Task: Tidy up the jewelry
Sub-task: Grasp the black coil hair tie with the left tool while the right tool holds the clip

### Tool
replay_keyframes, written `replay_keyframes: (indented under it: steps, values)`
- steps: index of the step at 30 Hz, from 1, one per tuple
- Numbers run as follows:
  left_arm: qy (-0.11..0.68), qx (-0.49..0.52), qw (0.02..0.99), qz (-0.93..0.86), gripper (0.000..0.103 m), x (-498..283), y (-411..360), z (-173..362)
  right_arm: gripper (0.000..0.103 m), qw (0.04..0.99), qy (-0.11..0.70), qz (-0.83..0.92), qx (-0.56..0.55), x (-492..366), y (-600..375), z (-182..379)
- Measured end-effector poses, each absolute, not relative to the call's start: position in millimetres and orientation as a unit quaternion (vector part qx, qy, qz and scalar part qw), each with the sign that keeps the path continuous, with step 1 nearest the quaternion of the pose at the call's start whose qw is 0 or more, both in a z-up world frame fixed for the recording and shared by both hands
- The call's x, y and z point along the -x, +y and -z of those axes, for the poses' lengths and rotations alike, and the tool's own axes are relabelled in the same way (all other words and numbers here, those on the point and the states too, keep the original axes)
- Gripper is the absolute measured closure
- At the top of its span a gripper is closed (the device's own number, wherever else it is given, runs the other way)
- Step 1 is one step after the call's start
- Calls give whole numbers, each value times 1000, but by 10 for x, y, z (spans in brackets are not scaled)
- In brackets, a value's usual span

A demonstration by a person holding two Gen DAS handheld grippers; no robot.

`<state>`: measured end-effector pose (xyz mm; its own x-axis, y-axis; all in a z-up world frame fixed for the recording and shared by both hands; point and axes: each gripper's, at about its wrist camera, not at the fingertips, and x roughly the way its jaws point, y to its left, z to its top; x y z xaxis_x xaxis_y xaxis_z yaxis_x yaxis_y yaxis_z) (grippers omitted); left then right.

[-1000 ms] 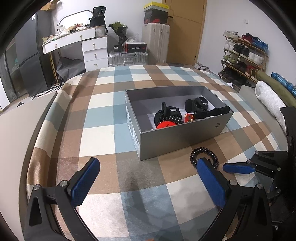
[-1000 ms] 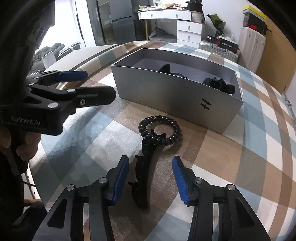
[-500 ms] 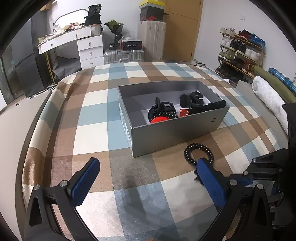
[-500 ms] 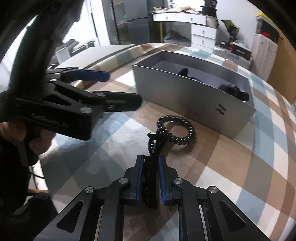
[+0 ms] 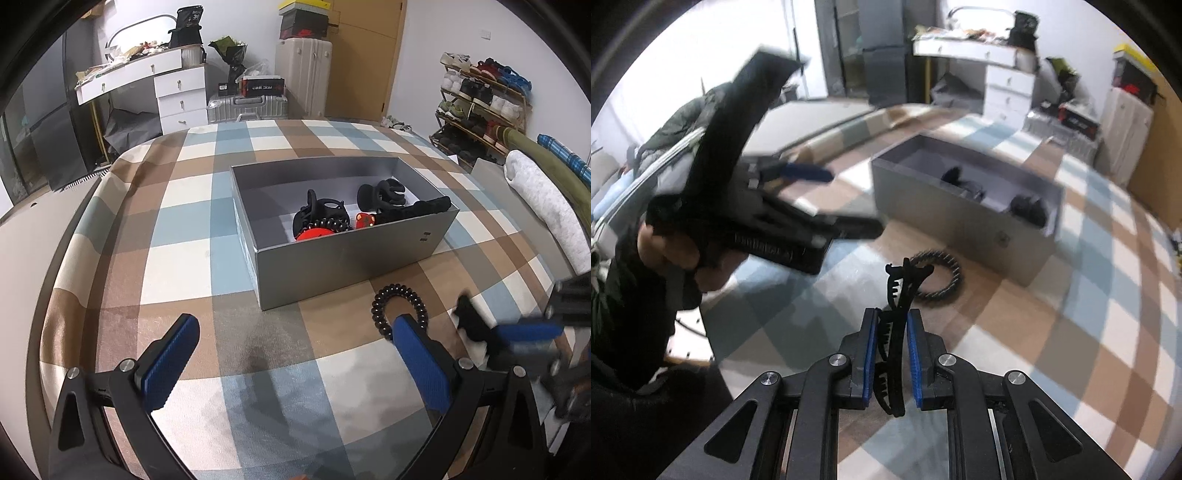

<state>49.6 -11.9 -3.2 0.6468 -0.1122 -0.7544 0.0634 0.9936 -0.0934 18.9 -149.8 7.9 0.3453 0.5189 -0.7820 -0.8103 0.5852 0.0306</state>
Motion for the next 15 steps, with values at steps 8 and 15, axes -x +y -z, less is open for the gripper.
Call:
replay_keyframes:
  steps: [8, 15]
  values:
    - [434, 50, 898, 41, 1, -571, -248, 129, 88, 834, 401, -358, 125, -539, -1665, -100]
    - [446, 20, 894, 33, 1, -594, -504, 258, 88, 843, 395, -351, 103, -558, -1785, -185]
